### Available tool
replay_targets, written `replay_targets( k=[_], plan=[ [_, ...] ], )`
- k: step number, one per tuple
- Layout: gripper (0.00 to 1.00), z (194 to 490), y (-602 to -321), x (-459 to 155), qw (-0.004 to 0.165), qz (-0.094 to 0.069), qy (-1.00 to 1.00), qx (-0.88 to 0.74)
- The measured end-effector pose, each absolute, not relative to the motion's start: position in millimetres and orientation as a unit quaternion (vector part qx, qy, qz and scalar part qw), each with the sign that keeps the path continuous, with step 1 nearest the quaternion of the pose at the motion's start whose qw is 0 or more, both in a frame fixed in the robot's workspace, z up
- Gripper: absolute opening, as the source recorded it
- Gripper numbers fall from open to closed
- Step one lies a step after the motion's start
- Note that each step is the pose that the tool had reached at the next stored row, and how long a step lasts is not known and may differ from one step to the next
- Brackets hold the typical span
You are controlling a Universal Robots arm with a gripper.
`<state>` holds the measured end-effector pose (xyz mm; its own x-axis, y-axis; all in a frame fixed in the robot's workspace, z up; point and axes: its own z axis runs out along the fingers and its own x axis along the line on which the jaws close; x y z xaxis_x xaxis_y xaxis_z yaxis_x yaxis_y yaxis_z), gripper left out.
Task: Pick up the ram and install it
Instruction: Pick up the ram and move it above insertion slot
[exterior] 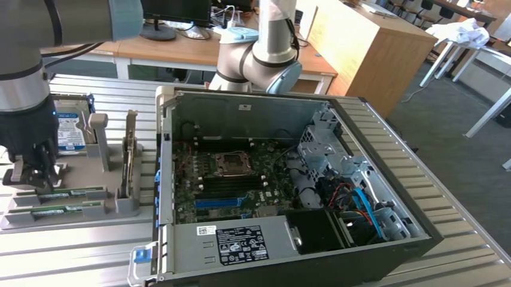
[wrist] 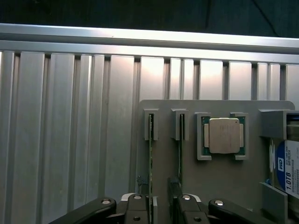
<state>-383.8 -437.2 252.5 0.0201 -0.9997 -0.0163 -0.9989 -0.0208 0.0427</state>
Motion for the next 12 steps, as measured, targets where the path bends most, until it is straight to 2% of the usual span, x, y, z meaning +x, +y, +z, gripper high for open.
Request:
replay_targets(
  k=[12],
  plan=[
    [0.3, 237.0, -437.2, -383.8, 0.009, -0.021, -0.7, 0.714]
  ],
)
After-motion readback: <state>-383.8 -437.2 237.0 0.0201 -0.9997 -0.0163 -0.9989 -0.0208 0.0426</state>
